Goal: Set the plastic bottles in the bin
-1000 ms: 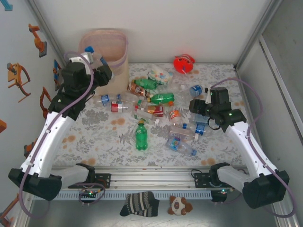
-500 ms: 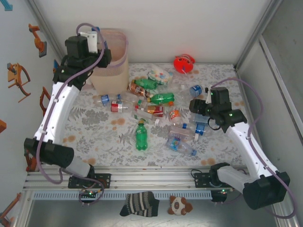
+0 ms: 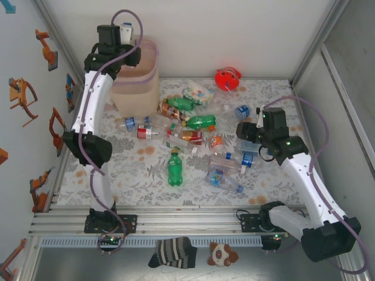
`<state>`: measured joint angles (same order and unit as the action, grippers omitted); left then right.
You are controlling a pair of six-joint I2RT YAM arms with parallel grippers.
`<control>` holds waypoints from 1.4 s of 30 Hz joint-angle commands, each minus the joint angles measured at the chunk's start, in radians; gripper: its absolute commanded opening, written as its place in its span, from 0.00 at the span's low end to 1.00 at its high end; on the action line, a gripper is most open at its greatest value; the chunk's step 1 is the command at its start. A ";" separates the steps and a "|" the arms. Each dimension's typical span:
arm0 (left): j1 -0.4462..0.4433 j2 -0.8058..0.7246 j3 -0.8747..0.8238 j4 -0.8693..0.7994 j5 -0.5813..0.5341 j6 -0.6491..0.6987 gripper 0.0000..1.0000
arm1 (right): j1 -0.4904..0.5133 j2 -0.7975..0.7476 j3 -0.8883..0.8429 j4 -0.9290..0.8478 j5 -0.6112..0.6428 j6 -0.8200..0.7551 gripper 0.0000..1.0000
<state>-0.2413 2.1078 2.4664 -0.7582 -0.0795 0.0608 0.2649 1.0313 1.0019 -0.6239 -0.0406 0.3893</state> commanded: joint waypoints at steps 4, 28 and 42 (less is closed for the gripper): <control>0.010 0.114 0.109 -0.054 -0.029 0.031 0.52 | 0.007 -0.016 0.049 -0.019 0.046 -0.020 0.75; 0.082 0.289 0.091 -0.150 0.067 -0.039 0.52 | 0.008 0.009 0.044 -0.009 0.054 -0.023 0.75; 0.097 0.378 0.104 -0.195 0.120 -0.067 0.60 | 0.007 0.015 0.038 0.000 0.056 -0.019 0.75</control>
<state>-0.1574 2.4142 2.5736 -0.9062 0.0154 0.0135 0.2653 1.0451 1.0298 -0.6395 -0.0055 0.3740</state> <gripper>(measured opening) 0.590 0.751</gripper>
